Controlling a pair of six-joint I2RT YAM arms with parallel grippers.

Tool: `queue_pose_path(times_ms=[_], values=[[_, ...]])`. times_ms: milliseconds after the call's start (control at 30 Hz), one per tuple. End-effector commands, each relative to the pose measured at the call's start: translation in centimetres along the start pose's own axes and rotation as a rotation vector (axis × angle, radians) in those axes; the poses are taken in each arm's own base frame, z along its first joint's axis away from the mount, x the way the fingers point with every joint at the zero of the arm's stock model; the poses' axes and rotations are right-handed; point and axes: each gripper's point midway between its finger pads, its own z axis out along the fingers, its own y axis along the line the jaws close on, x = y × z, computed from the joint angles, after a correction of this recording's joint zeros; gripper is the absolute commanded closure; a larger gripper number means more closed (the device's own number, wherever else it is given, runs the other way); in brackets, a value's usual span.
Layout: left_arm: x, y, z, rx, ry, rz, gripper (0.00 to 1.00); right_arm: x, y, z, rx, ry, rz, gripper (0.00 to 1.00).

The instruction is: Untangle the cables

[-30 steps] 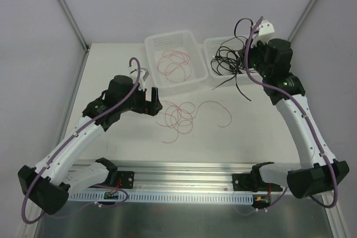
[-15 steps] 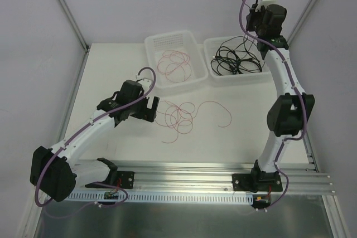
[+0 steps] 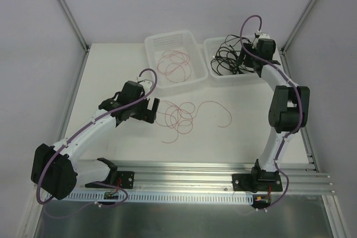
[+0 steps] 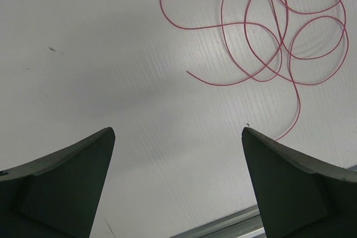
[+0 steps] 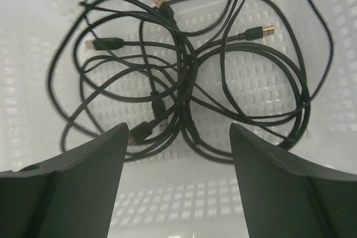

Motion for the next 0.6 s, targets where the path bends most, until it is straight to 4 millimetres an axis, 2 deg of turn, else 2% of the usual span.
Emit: queue_pose_path(times_ms=[0,33,100,133,167,233,267,333,367,533,567], values=[[-0.6,0.2,-0.2,-0.003,-0.023,-0.002,0.01,-9.2,2.7,-8.5,-0.053,-0.242,-0.023,0.23],[-0.8,0.2,-0.3,-0.003,-0.029,-0.003,0.01,-9.9,3.2,-10.7,-0.064,-0.265,-0.029,0.22],[-0.6,0.2,-0.2,-0.004,-0.026,-0.011,0.01,-9.2,3.6,-12.5,-0.07,-0.253,-0.033,0.13],[-0.7,0.2,-0.3,-0.003,-0.029,-0.017,0.01,-8.2,3.7,-14.3,-0.068,-0.239,-0.04,0.1],[-0.7,0.1,-0.3,0.001,-0.028,-0.025,0.01,-7.7,3.9,-15.2,-0.064,-0.23,-0.041,0.08],[-0.6,-0.1,-0.3,0.007,-0.024,-0.038,0.01,-4.9,4.1,-16.7,-0.038,-0.159,-0.043,0.02],[-0.6,-0.1,-0.3,0.007,-0.024,-0.049,0.01,-4.8,4.8,-18.6,-0.047,-0.169,-0.034,0.0],[-0.5,-0.6,-0.2,0.032,-0.017,-0.058,0.01,-1.9,4.5,-19.7,-0.015,-0.101,-0.026,0.03],[-0.6,-0.6,-0.2,0.032,-0.019,-0.067,0.01,-1.7,5.1,-21.4,-0.019,-0.111,-0.025,0.03],[-0.3,-0.8,0.0,0.034,-0.007,-0.084,0.01,3.9,5.8,-25.0,-0.03,0.002,0.002,0.03],[-0.4,-0.9,0.0,0.037,-0.008,-0.09,0.01,5.9,5.9,-25.2,-0.02,0.038,0.015,0.03]])
